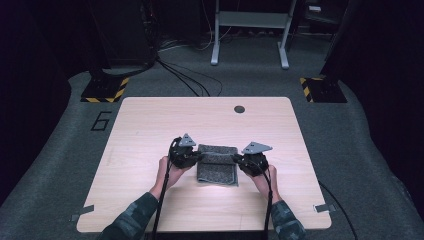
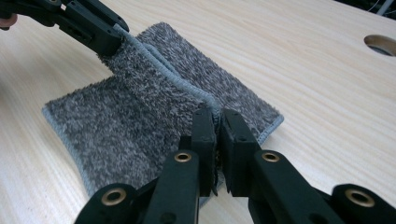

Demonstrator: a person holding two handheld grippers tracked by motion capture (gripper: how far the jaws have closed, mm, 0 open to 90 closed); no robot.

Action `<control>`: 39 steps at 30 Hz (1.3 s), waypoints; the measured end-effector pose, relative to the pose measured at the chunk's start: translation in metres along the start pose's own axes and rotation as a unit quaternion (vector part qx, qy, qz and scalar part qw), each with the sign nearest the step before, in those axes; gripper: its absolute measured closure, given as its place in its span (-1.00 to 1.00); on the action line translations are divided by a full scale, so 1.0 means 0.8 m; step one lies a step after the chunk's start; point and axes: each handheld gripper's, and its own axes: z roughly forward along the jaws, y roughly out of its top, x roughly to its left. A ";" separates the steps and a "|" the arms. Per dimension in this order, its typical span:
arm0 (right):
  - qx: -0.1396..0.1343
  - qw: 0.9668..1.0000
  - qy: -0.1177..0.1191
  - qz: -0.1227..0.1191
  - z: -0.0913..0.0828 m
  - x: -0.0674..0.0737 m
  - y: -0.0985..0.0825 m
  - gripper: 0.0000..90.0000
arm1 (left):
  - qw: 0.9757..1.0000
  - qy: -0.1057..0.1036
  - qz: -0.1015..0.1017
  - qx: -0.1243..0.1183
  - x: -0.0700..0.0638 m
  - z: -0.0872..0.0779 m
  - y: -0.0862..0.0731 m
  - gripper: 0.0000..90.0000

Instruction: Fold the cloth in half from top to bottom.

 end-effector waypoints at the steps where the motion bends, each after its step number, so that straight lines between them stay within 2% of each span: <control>1: 0.003 1.000 0.001 0.004 -0.001 0.001 -0.002 0.87 | 1.000 -0.006 -0.004 0.000 -0.001 0.001 -0.002 0.77; 2: 0.004 1.000 0.001 0.005 -0.001 0.001 -0.004 0.87 | 1.000 -0.009 -0.009 0.002 -0.002 0.002 -0.003 0.77; 5: 0.006 1.000 0.007 0.008 -0.002 0.002 -0.009 0.87 | 1.000 -0.014 -0.008 0.005 -0.001 0.003 -0.008 0.77; 9: 0.007 1.000 0.010 0.000 -0.003 0.005 -0.014 0.86 | 1.000 -0.015 -0.014 0.001 -0.003 0.003 -0.013 0.77; 18: 0.004 1.000 0.012 -0.001 -0.007 0.010 -0.017 0.86 | 1.000 -0.019 -0.012 0.002 -0.005 -0.003 -0.016 0.77; 23: 0.016 1.000 0.014 -0.003 -0.004 0.013 -0.024 0.86 | 0.999 -0.030 -0.006 0.021 -0.009 0.001 -0.021 0.72; 27: 0.024 1.000 0.020 -0.003 -0.004 0.015 -0.031 0.80 | 0.998 -0.049 -0.010 0.035 -0.012 -0.001 -0.024 0.56; 32: 0.026 0.999 0.033 0.014 -0.018 0.010 -0.037 0.47 | 0.996 -0.077 -0.033 0.036 -0.015 -0.015 -0.031 0.25; 34: 0.019 0.999 0.035 0.027 -0.024 0.004 -0.038 0.36 | 0.996 -0.076 -0.038 0.031 -0.014 -0.024 -0.031 0.10; 39: 0.002 0.998 0.028 0.056 -0.033 -0.009 -0.031 0.14 | 0.998 -0.034 -0.060 -0.005 0.000 -0.039 -0.021 -0.16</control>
